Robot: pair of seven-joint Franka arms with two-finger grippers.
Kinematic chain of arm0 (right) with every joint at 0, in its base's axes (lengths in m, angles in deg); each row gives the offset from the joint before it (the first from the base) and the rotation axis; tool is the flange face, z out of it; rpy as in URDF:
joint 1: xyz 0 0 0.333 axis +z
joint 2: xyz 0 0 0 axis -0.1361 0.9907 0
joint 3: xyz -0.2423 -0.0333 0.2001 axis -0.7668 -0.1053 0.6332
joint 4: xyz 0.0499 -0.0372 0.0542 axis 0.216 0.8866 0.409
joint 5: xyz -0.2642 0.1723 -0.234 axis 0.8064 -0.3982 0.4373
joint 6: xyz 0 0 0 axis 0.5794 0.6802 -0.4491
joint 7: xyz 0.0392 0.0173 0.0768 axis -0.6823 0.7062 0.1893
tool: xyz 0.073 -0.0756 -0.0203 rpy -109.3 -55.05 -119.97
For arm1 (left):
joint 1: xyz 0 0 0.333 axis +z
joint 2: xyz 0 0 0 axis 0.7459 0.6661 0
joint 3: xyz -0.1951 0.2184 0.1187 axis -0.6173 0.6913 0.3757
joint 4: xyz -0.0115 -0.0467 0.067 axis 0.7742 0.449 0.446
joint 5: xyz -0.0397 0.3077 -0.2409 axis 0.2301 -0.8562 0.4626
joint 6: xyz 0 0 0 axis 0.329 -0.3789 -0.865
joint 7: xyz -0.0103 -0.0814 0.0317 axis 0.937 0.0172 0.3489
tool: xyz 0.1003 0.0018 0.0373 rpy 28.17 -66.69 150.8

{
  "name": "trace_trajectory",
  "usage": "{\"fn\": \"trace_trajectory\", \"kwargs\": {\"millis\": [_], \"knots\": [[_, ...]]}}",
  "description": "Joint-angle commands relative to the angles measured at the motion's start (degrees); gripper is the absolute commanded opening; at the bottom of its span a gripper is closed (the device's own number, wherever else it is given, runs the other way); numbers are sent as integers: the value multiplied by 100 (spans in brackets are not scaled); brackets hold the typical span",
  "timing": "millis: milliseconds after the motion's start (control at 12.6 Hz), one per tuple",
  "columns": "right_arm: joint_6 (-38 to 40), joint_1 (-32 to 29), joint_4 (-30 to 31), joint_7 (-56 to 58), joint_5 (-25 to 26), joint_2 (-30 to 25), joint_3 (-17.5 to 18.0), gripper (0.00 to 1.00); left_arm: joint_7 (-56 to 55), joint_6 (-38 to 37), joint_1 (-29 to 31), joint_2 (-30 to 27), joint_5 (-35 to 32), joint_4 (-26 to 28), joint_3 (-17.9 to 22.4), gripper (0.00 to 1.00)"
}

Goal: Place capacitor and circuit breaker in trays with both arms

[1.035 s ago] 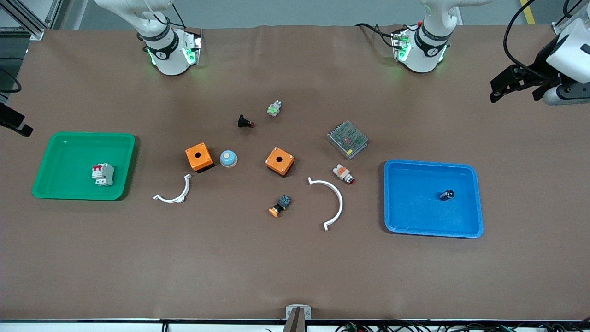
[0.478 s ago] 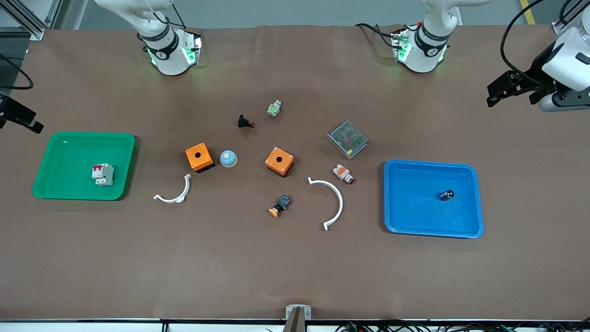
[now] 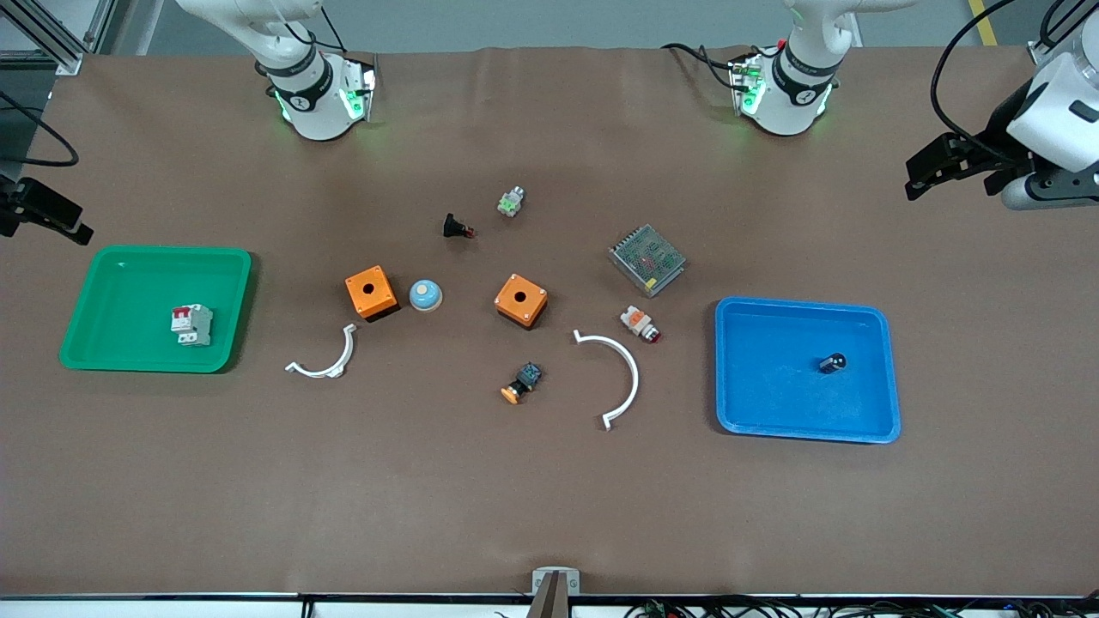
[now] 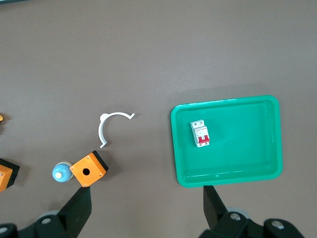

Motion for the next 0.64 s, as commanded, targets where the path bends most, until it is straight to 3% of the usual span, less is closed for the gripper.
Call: {"fn": "trace_trajectory", "kwargs": {"millis": [0,558], "knots": [[16,-174,51,-2,40,-127,47,100,-12,-33,-30,65,-72,-159,-44,100],[33,-131,-81,51,57,-118,-15,100,-12,-33,-4,65,-63,-159,-80,100]]}}
